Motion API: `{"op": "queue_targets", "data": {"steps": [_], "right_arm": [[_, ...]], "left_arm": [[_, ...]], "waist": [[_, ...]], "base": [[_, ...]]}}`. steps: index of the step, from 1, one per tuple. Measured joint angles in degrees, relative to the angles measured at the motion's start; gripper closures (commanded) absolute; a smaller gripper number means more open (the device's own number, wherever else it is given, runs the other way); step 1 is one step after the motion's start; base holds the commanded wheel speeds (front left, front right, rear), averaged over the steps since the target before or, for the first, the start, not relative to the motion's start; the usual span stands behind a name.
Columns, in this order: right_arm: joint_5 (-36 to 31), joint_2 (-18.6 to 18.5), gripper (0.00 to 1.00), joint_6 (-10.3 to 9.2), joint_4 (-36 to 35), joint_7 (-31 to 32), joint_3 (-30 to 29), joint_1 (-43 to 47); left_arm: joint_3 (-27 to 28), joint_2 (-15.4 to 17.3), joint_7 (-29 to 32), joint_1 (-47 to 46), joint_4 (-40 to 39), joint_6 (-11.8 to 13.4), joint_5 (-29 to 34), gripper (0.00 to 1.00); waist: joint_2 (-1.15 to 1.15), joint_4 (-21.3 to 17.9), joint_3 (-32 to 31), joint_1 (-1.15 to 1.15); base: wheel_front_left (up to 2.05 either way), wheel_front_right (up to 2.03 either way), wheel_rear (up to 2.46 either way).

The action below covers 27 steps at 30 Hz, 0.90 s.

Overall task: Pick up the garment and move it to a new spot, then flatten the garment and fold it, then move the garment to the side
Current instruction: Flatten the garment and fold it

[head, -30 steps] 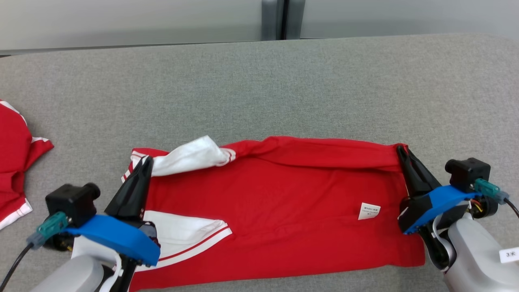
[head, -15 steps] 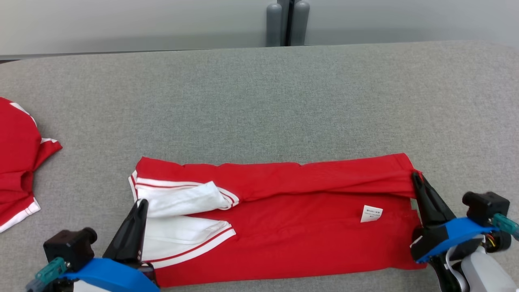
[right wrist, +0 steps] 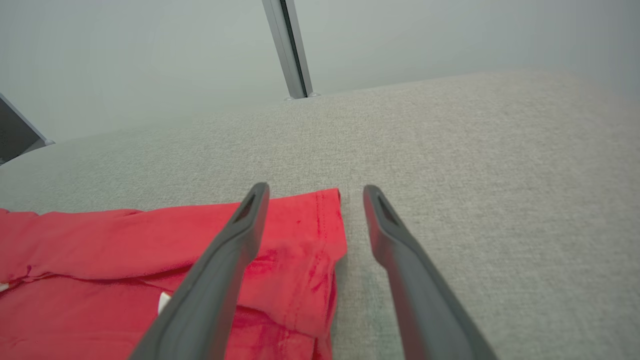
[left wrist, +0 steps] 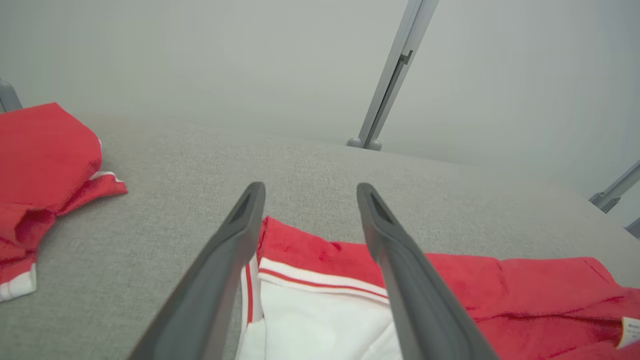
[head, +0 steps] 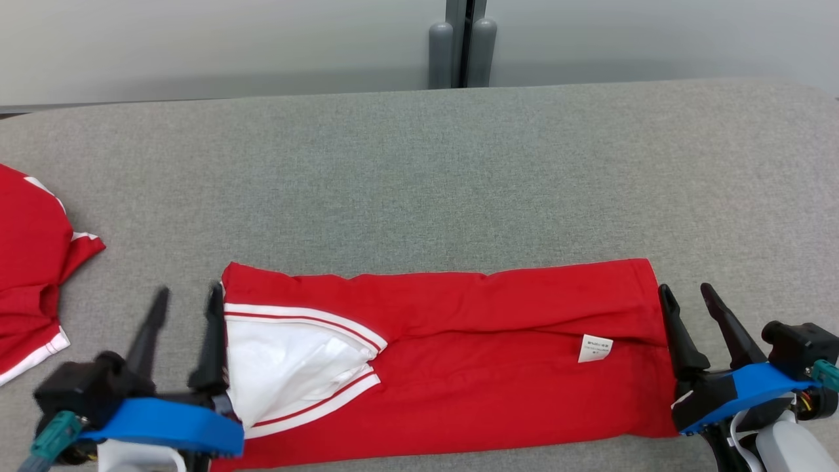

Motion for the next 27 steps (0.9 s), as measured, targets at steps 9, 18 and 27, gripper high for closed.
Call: {"op": "queue_targets", "data": {"steps": [9, 18, 27], "right_arm": [[-1.57, 1.14, 0.0, 0.0, 3.28, 3.19, -1.41, -0.36], [-2.36, 3.25, 0.0, 0.0, 9.23, 3.49, -1.66, -0.95], [-2.13, 4.86, 0.02, 0.0, 13.92, 2.37, -0.77, -2.5]], "left_arm": [[17.56, -12.82, -0.02, 4.66, 0.8, -5.34, 18.79, 0.0], [29.48, -22.94, -0.08, 8.14, 4.6, -11.67, 31.28, 0.0], [37.16, -29.0, -0.08, 9.49, 8.72, -18.67, 38.06, 0.0]], "waist": [[0.01, 0.4, -1.23, 0.0], [0.01, 1.07, -0.8, 0.0], [0.01, 1.69, -0.3, 0.0]], "base": [[0.0, 0.0, 0.0], [0.0, 0.0, 0.0], [0.0, 0.0, 0.0]]}}
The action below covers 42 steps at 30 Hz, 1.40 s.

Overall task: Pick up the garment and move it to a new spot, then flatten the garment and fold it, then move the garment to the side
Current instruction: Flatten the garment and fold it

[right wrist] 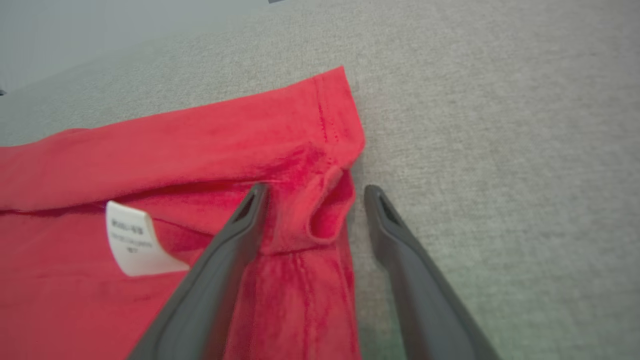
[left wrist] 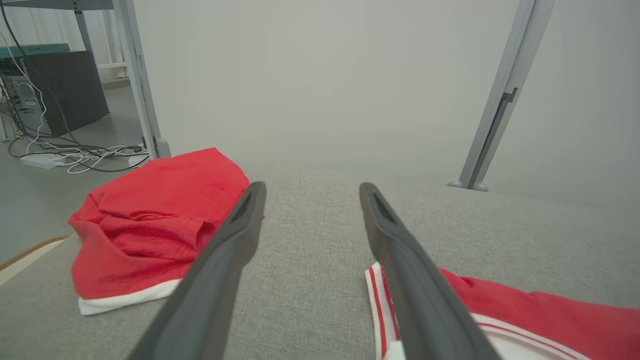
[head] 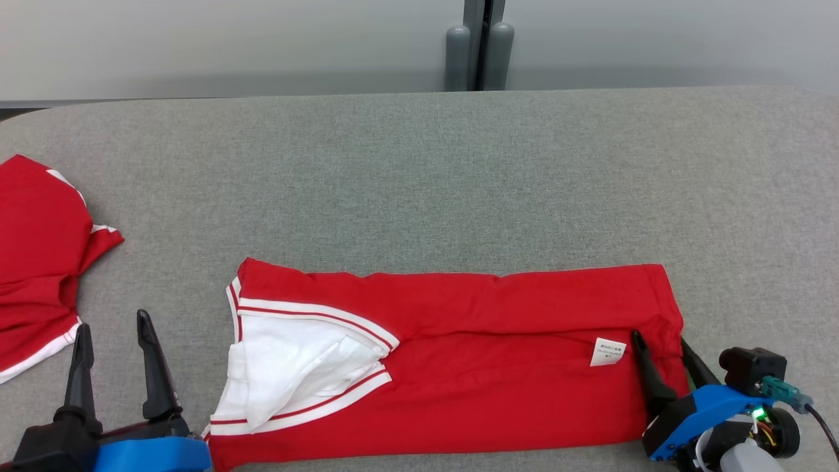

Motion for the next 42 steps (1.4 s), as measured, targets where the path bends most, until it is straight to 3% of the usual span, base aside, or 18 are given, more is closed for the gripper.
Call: {"op": "queue_targets", "data": {"steps": [1, 2, 3, 4, 11, 19, 23, 31, 42], "right_arm": [[0.15, 0.16, 0.23, 0.0, 0.29, -0.16, 0.3, 0.02], [0.32, 0.3, 0.56, 0.0, 0.45, -0.25, 0.6, 0.01], [0.56, 0.33, 0.75, 0.0, 0.64, -0.4, 0.91, 0.02], [0.67, 0.38, 1.0, 0.0, 0.74, -0.45, 1.19, 0.04], [2.71, -0.02, 1.0, 0.01, 0.75, -1.41, 1.57, -0.03], [2.98, -7.02, 1.0, 0.01, 1.36, -2.01, -4.71, -1.08], [2.52, -8.79, 1.0, 0.01, 0.54, -1.91, -6.27, -1.09], [2.5, -5.44, 1.0, 0.0, -7.3, 0.53, -4.14, -0.23], [0.34, 1.16, 1.0, 0.0, -18.87, 5.91, 8.06, 0.95]], "left_arm": [[0.55, -0.49, -0.01, 0.07, 0.41, -0.44, 0.6, 0.0], [0.92, -0.81, -0.01, 0.15, 0.93, -0.8, 1.44, 0.0], [1.38, -1.04, 0.0, 0.34, 1.4, -1.2, 2.08, 0.0], [1.77, -1.31, -0.01, 0.38, 1.64, -1.45, 2.52, 0.0], [3.9, -2.59, 0.0, 0.41, 2.87, -3.28, 5.39, 0.0], [5.19, -2.91, -0.01, 0.4, 3.25, -3.9, 6.84, 0.0], [5.61, -3.04, 0.0, 0.64, 3.19, -3.9, 6.9, 0.0], [5.82, -3.09, 0.0, 1.03, 3.08, -3.85, 6.88, 0.0], [5.16, -3.12, 0.0, 1.85, 3.0, -2.9, 6.3, 0.0]], "waist": [[0.0, 0.07, -0.05, 0.0], [0.0, 0.09, -0.1, 0.0], [0.0, 0.12, -0.13, 0.0], [0.0, 0.15, -0.18, 0.0], [0.0, -0.36, -0.51, 0.0], [0.0, -0.9, -1.66, 0.0], [0.0, -1.21, -2.21, 0.0], [0.0, -1.31, -3.2, 0.0], [0.0, -0.86, -3.78, 0.0]], "base": [[0.0, 0.0, 0.0], [0.0, 0.0, 0.0], [0.0, 0.0, 0.0], [0.0, 0.0, 0.0], [0.0, 0.0, 0.0], [0.0, 0.0, 0.0], [0.0, 0.0, 0.0], [0.0, 0.0, 0.0], [0.0, 0.0, 0.0]]}}
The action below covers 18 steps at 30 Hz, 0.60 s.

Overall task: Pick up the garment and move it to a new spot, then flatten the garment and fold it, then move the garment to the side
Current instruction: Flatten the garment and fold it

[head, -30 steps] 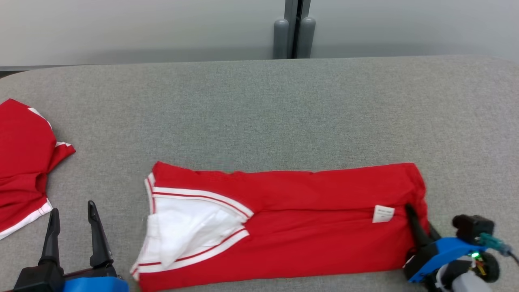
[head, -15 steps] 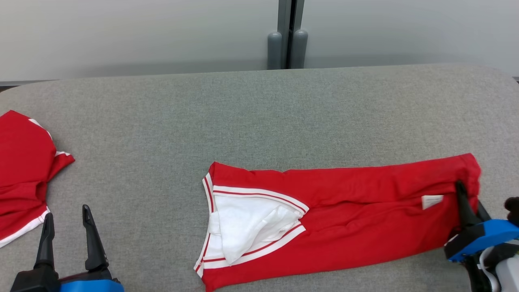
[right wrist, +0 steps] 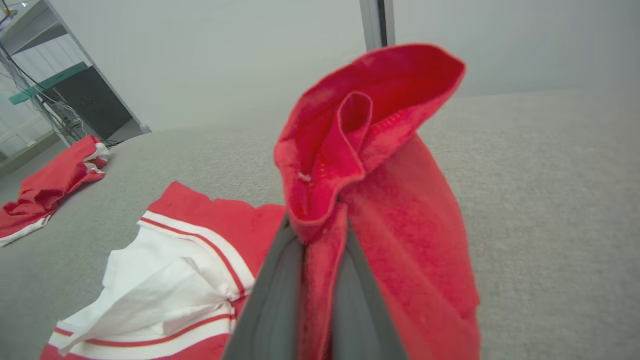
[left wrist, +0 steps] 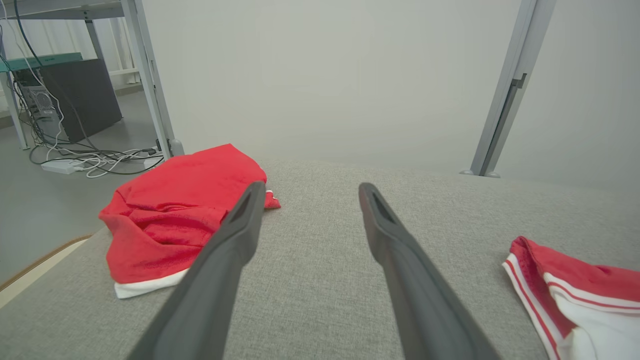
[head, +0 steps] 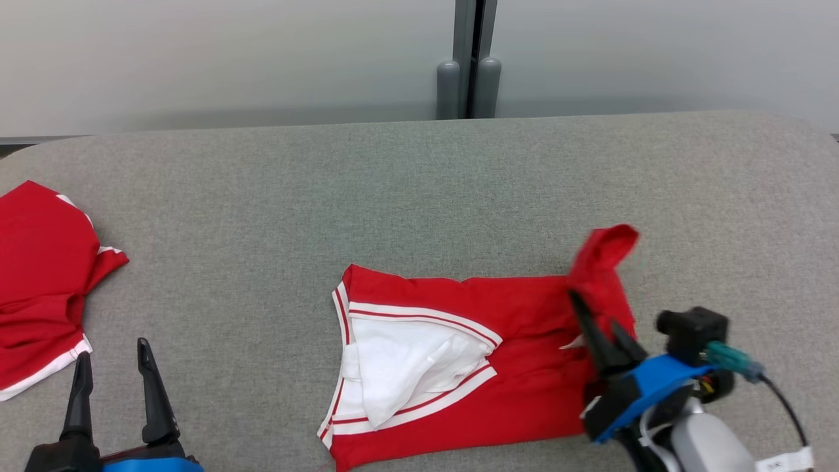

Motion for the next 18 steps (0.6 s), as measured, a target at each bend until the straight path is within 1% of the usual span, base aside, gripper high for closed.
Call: {"op": "queue_targets", "data": {"steps": [3, 8, 11, 18], "right_arm": [[-0.23, 1.4, 1.0, 0.0, -1.01, 1.33, 4.0, -1.04], [-0.07, 3.33, 1.0, 0.0, -0.6, 2.04, 9.75, -3.94], [0.3, 4.6, 1.0, 0.0, 0.73, 2.08, 13.17, -6.04], [2.75, 5.52, 1.0, 0.0, 5.5, 0.93, 19.78, -11.43]], "left_arm": [[-0.44, 0.0, 0.0, -0.01, -0.01, 0.05, -0.01, 0.0], [-1.25, 0.0, -0.01, -0.12, 0.04, 0.23, -0.1, 0.0], [-1.6, -0.01, -0.01, -0.48, 0.08, 0.25, -0.27, 0.0], [-2.82, 0.0, -0.01, -1.78, 0.46, 0.49, -0.64, 0.0]], "waist": [[0.0, 0.36, 0.05, 0.0], [0.0, 1.23, 0.42, 0.0], [0.0, 1.83, 0.87, 0.0], [0.0, 3.46, 2.34, 0.0]], "base": [[0.0, 0.0, 0.0], [0.0, 0.0, 0.0], [0.0, 0.0, 0.0], [0.0, 0.0, 0.0]]}}
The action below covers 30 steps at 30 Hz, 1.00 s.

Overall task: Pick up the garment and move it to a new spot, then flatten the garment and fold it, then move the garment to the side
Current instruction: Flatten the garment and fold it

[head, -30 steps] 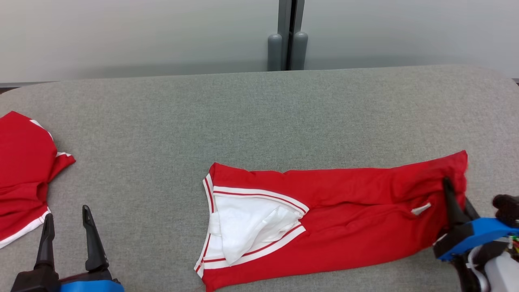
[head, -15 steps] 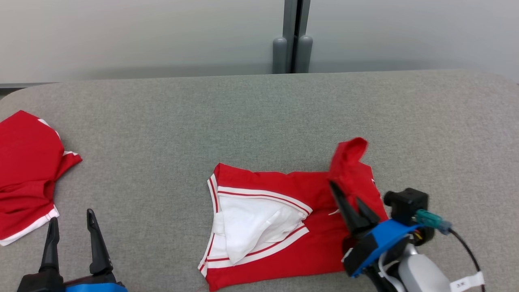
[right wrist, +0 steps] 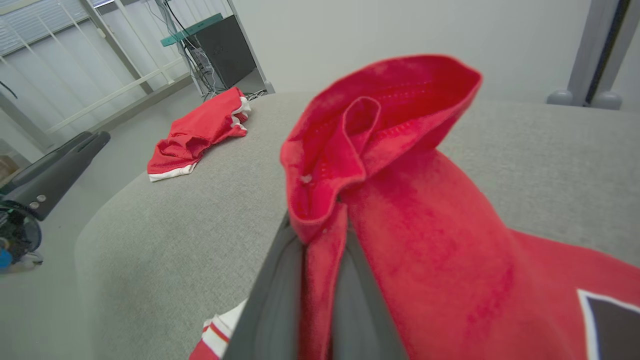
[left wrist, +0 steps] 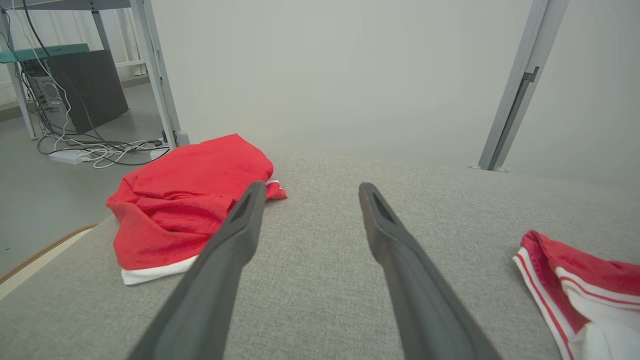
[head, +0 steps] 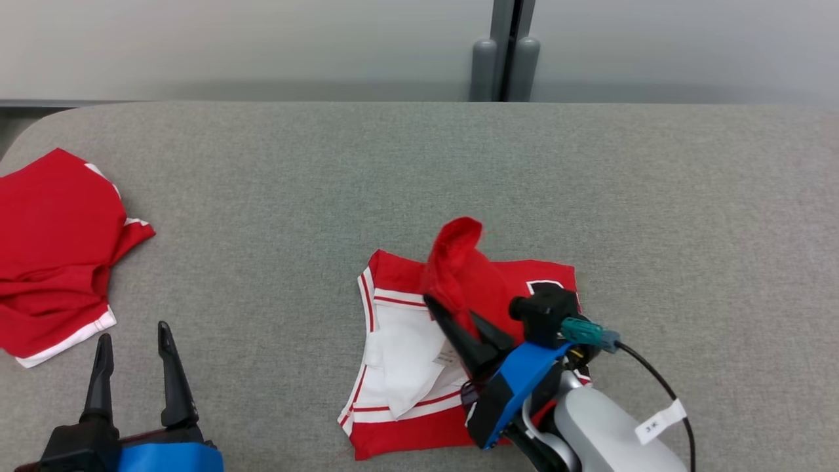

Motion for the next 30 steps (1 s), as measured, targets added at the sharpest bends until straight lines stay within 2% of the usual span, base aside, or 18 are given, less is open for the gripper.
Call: {"op": "queue_targets", "data": {"steps": [8, 9, 10, 16, 19, 22, 26, 30], "right_arm": [[6.14, 0.24, 1.0, 0.0, 4.78, -2.78, 6.46, -3.97], [6.23, 0.21, 0.4, 0.0, 6.06, -3.24, 6.7, -4.39], [6.41, 0.19, 0.0, 0.0, 7.12, -3.64, 7.04, -4.83], [7.37, 0.27, 0.0, 0.0, 10.65, -7.47, 6.59, -5.92], [3.77, 0.21, 0.0, 0.0, 13.86, -9.48, 1.22, -6.11], [0.38, -0.74, 0.0, 0.0, 13.77, -9.96, -4.26, -5.69], [-3.98, -3.07, 0.0, 0.0, 8.42, -10.04, -12.93, -1.55], [-7.73, -3.7, 0.0, 0.0, 2.08, -10.07, -20.47, 4.99]], "left_arm": [[-0.67, -0.01, 0.01, -0.71, 0.46, 0.23, -0.52, 0.0], [-0.74, -0.01, 0.0, -0.74, 0.53, 0.25, -0.71, 0.0], [-0.78, -0.01, 0.0, -0.77, 0.59, 0.26, -0.81, 0.0], [-0.77, -0.01, 0.0, -0.84, 0.96, 0.35, -0.8, 0.0], [-0.58, -0.02, 0.0, -0.68, 1.0, 0.32, -0.75, 0.0], [-0.4, -0.01, 0.01, -0.48, 0.86, 0.3, -0.7, 0.0], [-0.27, -0.02, 0.0, -0.25, 0.73, 0.22, -0.34, 0.0], [0.0, -0.01, 0.0, 0.36, 0.79, 0.05, 0.25, 0.0]], "waist": [[0.0, 1.45, 0.96, 0.0], [0.0, 1.51, 0.99, 0.0], [0.0, 1.55, 0.98, 0.0], [0.0, 1.43, 0.18, 0.0], [0.0, 0.85, -0.89, 0.0], [0.0, 0.26, -1.69, -0.01], [0.0, -0.6, -2.62, 0.0], [0.0, -1.34, -3.58, -0.01]], "base": [[0.0, 0.0, 0.0], [0.0, 0.0, 0.0], [0.0, 0.0, 0.0], [0.0, 0.0, 0.0], [0.0, 0.0, 0.0], [0.0, 0.0, 0.0], [0.0, 0.0, 0.0], [0.0, 0.0, 0.0]]}}
